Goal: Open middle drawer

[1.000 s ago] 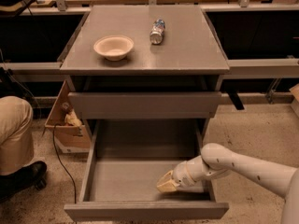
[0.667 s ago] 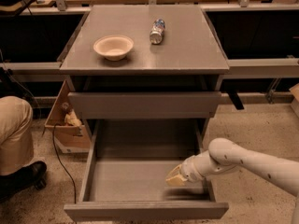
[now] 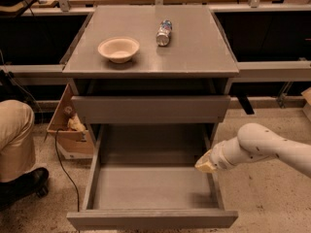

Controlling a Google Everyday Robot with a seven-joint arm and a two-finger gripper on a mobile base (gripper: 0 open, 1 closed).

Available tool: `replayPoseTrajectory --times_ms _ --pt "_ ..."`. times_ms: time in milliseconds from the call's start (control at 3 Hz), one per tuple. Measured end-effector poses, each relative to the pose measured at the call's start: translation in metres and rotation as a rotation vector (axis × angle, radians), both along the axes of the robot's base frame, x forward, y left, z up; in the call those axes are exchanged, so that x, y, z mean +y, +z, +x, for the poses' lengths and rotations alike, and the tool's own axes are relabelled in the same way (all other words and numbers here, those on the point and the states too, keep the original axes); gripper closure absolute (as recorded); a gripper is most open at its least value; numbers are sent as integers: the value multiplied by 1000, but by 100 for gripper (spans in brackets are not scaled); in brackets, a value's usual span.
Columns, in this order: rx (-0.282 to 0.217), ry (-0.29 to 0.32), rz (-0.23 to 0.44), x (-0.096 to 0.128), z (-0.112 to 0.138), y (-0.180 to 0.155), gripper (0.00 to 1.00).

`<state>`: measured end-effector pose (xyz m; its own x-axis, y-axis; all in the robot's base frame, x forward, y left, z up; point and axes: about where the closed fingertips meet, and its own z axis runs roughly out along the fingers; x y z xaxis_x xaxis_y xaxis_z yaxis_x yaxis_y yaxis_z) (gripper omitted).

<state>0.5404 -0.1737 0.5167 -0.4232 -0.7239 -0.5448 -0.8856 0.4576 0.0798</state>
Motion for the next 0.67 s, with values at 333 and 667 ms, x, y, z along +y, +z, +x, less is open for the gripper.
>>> replayPoseTrajectory --times_ms 333,667 --pt "-79 -17 -67 -25 20 35 100" --pt "-81 -17 -68 -25 20 36 82"
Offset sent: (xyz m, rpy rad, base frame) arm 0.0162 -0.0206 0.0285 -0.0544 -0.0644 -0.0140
